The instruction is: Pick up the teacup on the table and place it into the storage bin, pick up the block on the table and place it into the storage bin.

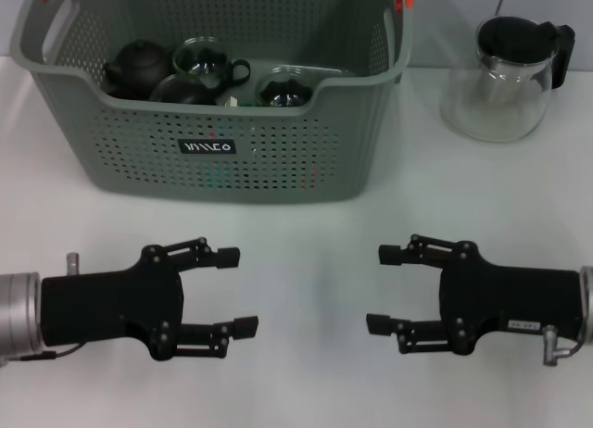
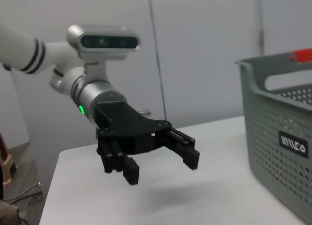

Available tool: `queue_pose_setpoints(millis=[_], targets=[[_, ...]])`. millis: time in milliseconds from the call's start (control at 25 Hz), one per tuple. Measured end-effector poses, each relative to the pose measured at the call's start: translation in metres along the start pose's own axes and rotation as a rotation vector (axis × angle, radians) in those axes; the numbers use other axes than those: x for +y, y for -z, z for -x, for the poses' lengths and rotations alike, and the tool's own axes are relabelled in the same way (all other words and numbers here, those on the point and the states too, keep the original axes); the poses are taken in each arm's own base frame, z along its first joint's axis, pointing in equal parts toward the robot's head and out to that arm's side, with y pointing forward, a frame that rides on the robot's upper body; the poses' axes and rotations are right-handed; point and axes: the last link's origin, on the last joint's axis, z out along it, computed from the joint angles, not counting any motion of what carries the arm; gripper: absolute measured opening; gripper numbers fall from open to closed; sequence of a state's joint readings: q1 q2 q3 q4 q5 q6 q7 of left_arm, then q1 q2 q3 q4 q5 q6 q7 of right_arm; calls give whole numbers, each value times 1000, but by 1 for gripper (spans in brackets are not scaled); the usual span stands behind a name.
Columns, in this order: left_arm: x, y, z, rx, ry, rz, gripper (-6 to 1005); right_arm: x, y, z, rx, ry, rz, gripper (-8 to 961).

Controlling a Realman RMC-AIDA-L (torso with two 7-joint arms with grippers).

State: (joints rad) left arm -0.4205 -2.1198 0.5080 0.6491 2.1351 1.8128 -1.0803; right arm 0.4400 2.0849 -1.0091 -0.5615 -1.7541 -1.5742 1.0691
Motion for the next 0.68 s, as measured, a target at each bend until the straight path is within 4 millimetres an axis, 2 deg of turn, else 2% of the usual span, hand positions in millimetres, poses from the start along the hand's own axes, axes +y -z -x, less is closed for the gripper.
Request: queue_pose_setpoints(millis=[120, 680], targets=[[2, -3, 2, -10, -18, 16, 860, 3, -3, -2, -10, 30, 0, 883], [5, -6, 3, -26, -10, 42, 860, 3, -3, -2, -21, 15, 2, 882]])
